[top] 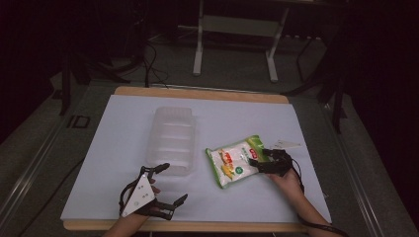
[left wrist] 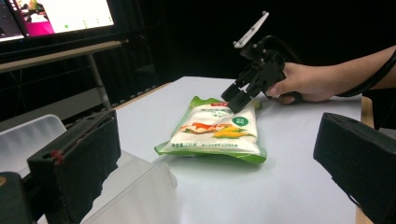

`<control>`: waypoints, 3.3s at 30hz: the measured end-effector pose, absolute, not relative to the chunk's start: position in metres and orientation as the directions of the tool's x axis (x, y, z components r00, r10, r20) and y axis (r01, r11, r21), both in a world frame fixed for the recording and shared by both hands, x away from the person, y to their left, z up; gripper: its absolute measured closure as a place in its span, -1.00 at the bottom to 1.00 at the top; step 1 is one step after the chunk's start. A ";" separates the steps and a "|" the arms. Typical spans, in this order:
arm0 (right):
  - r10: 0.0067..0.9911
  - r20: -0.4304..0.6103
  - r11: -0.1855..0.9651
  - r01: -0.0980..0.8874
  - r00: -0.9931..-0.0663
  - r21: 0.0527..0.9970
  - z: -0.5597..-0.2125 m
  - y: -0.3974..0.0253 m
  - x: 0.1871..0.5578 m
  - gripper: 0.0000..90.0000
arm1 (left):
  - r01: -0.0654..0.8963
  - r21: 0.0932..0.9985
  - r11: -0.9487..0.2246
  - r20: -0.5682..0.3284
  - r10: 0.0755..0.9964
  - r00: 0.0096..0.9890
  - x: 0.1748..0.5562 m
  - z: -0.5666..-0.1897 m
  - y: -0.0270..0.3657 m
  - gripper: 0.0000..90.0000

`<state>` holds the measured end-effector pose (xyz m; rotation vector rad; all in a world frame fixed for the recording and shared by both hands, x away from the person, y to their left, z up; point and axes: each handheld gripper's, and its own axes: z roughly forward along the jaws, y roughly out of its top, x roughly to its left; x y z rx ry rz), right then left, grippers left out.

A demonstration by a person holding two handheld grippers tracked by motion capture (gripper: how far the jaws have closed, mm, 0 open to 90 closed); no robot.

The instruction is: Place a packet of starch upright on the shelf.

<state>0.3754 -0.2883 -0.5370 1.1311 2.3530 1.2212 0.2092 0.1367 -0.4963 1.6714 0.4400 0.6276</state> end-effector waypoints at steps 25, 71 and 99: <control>0.695 0.070 0.431 0.492 -0.716 0.756 -0.513 -0.270 0.375 0.86 | -0.053 0.979 -0.197 0.164 0.609 0.776 0.210 -0.496 0.136 -0.98; 0.412 -0.222 0.561 0.053 -0.884 0.826 -0.381 -0.260 0.319 0.90 | 0.112 0.973 -0.200 -0.008 0.459 0.888 0.235 -0.441 0.120 -0.97; 0.236 -0.285 0.510 -0.131 -0.929 0.850 -0.337 -0.235 0.279 0.90 | 0.187 0.949 -0.254 -0.131 0.224 0.966 0.326 -0.416 0.066 -0.97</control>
